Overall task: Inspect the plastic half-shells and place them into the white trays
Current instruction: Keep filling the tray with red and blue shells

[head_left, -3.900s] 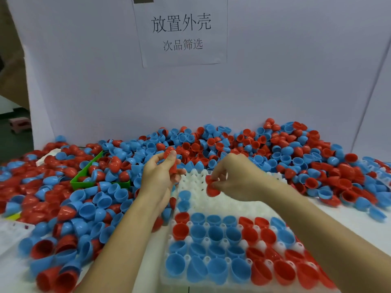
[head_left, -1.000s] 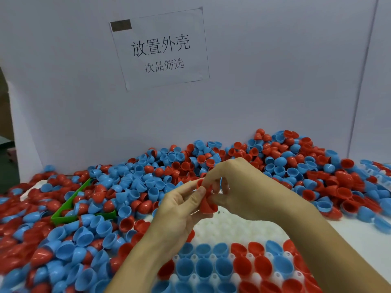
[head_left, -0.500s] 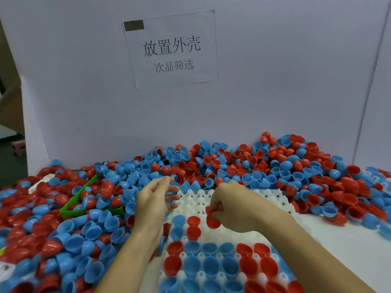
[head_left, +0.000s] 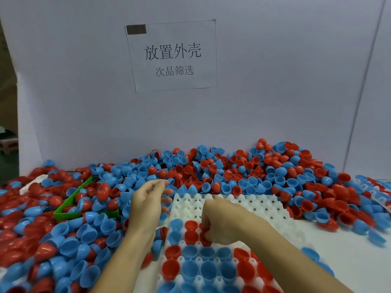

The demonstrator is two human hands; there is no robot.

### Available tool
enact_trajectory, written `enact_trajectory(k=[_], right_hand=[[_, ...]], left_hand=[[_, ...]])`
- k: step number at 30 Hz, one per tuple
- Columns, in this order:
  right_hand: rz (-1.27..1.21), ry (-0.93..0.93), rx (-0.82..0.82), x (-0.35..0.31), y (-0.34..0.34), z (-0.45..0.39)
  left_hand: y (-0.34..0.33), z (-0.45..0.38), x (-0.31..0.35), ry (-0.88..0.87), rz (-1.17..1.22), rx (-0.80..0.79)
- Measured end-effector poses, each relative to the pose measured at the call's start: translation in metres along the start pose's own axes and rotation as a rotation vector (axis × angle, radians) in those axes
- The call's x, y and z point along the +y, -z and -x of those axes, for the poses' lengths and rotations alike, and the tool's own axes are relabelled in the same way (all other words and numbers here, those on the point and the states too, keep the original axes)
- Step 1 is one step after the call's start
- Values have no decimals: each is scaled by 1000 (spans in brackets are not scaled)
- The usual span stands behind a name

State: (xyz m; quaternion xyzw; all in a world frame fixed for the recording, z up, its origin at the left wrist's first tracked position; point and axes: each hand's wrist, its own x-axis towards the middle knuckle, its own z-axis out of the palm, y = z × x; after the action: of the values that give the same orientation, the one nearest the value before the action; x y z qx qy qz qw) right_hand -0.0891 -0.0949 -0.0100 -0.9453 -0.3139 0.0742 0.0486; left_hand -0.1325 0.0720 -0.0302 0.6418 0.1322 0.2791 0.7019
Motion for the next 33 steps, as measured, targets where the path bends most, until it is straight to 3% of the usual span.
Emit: enact_trajectory(k=[4,7,13,16,20,25,28,33], right_hand=[[-45,10,1,5,4,3],[-107,42,88,12,16,11],[-195,80,243,33,48,31],[-199,71,280,43,62,42],[-194,73,339,47,76,55],[-262,123,362,40,82,62],[-281,123,353,40,82,63],[-293,119,352,45,81,61]], left_hand=[[8,-7,-1,-33,-40,52],[12,-9,-1,-83,-93,158],[31,-12,-8,-277,-676,276],[35,-15,-12,-277,-917,185],[24,-22,-18,-333,-1042,-10],[8,-43,-24,-125,-1345,-290],[4,-46,-33,-152,-1357,-251],[6,-52,-26,-196,-1110,-161]])
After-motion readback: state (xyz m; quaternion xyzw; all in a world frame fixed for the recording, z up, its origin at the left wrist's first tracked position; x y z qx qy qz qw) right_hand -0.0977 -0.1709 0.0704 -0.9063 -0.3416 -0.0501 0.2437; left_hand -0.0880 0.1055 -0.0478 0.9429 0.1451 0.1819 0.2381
